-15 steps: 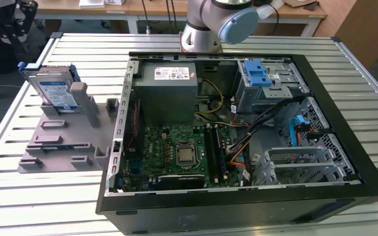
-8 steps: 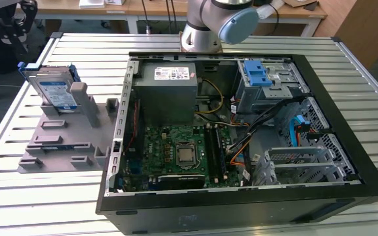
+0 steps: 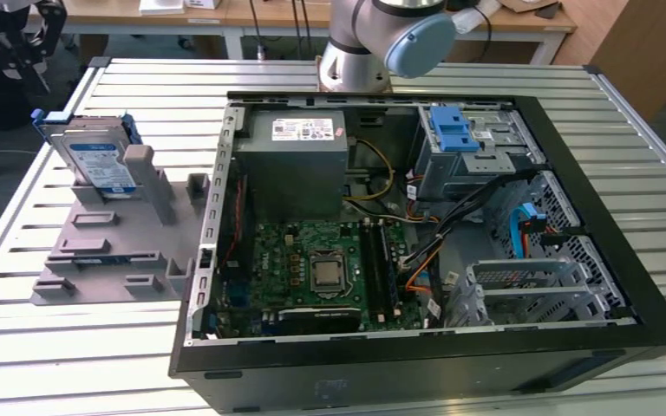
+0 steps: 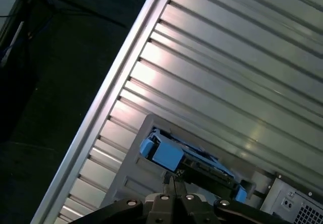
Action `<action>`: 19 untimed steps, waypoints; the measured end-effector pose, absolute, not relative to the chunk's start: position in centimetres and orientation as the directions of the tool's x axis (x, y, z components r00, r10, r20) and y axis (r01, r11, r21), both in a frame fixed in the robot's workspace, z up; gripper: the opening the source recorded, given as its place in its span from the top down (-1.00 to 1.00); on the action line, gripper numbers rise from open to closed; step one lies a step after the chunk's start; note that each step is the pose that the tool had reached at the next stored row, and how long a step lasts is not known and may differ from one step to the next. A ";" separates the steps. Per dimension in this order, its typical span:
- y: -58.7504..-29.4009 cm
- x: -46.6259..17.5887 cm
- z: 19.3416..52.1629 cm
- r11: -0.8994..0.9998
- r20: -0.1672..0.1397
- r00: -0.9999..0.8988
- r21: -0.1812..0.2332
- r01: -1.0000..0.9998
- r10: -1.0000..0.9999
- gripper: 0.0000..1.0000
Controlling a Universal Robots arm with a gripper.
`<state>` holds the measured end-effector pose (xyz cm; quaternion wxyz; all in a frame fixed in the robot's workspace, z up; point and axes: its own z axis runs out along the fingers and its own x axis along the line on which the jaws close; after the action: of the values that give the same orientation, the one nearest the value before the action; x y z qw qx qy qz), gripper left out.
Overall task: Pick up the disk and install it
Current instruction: 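Pick up the disk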
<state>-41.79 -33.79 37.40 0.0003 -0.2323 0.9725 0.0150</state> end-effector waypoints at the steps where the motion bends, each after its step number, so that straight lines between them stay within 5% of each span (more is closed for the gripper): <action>1: -33.8 -41.8 37.4 0.883 -0.008 -0.884 0.029 -0.468 -0.468 0.79; 19: -33.8 -41.8 37.3 0.697 -0.009 -0.697 0.028 -0.717 -0.717 0.79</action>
<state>-41.78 -33.79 37.28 -0.0014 -0.3891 0.9211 0.0146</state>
